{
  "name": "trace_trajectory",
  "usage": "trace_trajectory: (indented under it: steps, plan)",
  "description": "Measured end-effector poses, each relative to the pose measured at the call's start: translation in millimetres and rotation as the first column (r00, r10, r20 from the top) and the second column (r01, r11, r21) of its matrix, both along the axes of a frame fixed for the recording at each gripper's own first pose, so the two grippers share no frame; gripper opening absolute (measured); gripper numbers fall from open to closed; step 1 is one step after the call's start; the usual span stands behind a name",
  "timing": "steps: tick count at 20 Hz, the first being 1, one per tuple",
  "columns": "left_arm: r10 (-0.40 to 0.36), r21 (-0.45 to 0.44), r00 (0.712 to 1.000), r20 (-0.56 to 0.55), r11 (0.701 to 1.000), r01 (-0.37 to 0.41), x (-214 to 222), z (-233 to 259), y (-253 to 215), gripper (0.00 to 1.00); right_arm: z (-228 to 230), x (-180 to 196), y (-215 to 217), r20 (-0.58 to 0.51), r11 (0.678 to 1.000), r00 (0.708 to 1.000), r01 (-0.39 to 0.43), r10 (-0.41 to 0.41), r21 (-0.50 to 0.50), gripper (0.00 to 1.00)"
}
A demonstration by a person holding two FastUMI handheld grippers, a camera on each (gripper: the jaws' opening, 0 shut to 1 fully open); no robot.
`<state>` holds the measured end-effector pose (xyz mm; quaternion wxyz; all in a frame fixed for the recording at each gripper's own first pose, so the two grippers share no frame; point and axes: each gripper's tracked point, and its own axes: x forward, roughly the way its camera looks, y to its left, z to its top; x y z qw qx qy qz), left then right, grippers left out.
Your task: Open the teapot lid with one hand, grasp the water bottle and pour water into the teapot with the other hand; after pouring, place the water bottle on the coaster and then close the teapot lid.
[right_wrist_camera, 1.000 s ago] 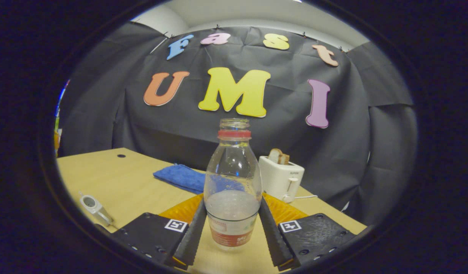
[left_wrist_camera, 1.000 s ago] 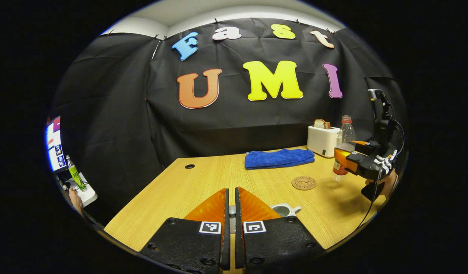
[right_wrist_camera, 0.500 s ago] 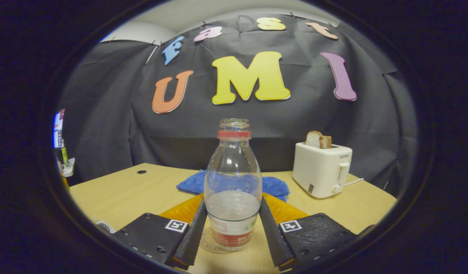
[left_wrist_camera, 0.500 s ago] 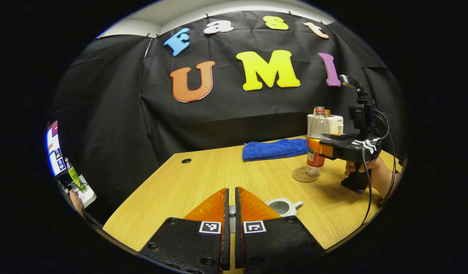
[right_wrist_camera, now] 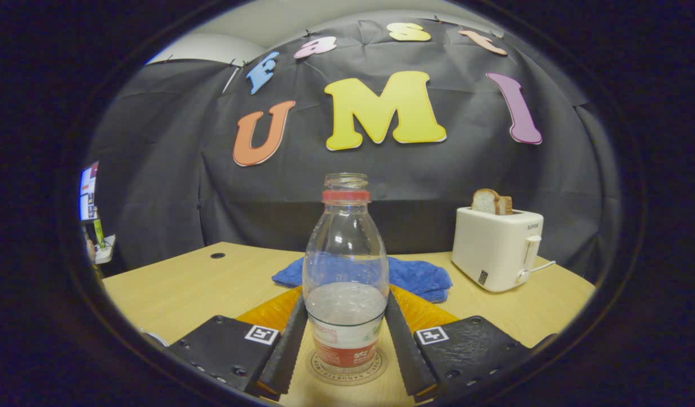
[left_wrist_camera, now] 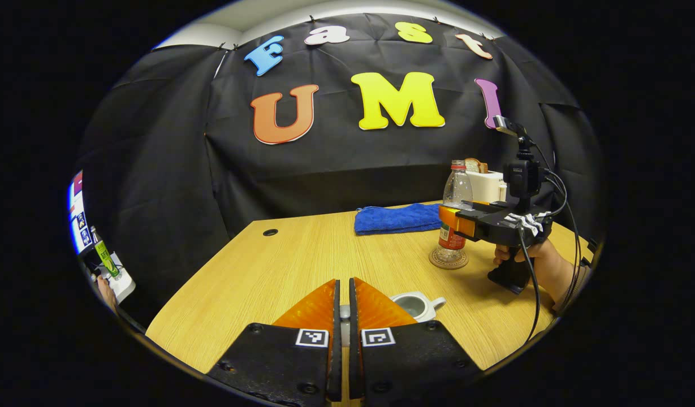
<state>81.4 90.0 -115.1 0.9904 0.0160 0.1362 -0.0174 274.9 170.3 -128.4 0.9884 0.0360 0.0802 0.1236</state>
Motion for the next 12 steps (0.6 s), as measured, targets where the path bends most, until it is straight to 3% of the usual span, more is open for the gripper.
trace_trajectory:
  steps: [7,9,12]
  plan:
    - [0.001,0.008,1.0,-0.002,1.0,-0.001,0.4,0.2,0.0,0.07,-7.4,1.9,1.8,-0.015,1.0,1.0,-0.012,0.012,0.003,0.77]
    - [0.009,0.003,1.0,-0.002,1.0,-0.009,-0.2,0.1,1.6,0.07,-3.9,0.2,2.1,-0.006,1.0,1.0,-0.022,0.022,0.011,0.88]
    - [0.003,0.003,1.0,-0.003,1.0,-0.003,-0.4,0.2,-1.3,0.07,2.0,-1.2,1.8,0.011,0.999,1.0,-0.029,0.029,0.028,0.94]
